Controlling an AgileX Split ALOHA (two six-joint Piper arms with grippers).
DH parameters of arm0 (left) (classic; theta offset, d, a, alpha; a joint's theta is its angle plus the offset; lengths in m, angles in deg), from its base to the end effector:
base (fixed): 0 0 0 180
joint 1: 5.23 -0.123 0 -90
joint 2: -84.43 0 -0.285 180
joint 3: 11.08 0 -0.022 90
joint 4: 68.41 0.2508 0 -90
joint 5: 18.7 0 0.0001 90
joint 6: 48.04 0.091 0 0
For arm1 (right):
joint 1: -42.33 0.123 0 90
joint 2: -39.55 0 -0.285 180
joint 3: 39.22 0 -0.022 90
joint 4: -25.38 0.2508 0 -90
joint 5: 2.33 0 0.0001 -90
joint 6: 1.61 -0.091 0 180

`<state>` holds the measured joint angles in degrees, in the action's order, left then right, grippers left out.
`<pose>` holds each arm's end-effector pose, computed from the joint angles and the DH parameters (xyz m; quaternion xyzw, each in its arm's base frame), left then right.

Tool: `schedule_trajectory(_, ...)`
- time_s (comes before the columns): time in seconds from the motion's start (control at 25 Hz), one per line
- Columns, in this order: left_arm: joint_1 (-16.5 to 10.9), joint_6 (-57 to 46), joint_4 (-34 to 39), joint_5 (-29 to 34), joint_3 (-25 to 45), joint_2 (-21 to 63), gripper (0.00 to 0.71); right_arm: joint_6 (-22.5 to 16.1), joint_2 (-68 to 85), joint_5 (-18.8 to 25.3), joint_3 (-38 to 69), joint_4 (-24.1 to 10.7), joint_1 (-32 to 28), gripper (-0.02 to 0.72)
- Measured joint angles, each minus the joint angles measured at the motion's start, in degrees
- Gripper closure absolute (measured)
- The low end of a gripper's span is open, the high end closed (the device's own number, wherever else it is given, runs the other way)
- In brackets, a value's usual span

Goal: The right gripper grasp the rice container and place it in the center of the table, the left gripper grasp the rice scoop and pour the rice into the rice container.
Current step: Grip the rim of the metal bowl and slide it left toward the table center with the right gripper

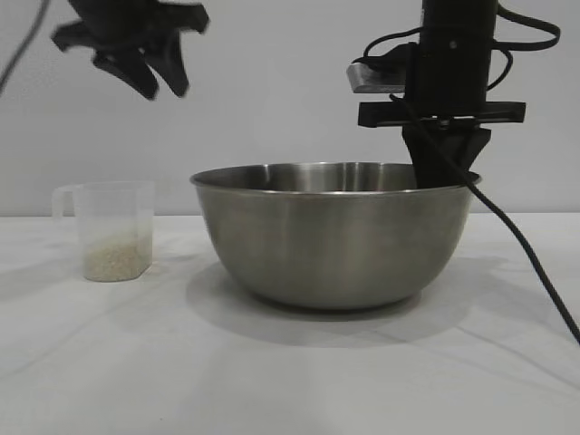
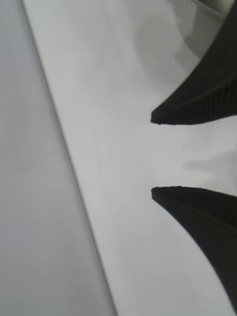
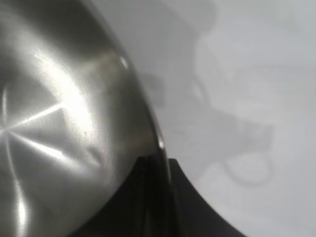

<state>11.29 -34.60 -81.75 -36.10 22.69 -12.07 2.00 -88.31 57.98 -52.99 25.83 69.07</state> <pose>0.3097 -0.0853 0.2248 0.1062 0.8283 -0.0471 0.5481 0.3763 0.1903 0.1752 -0.2597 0.9644 0.0132 0.0472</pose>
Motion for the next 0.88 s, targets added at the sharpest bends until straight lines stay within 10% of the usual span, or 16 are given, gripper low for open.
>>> schedule_trajectory(0.2, 2.02, 0.00, 0.75, -17.56, 16.14, 2.28, 0.473, 0.00, 0.00, 0.21, 0.00, 0.80, 1.45, 0.703)
schedule_trajectory(0.56, 2.28, -2.34, 1.02, -33.27, 23.85, -6.16, 0.473, 0.19, 5.64, 0.16, 1.50, -1.37, 2.18, 0.472)
schedule_trajectory(0.88, 2.28, -2.76, 3.33, -38.02, 23.74, -17.04, 0.473, 0.19, 36.68, -17.70, 26.16, -0.95, 2.08, 0.452)
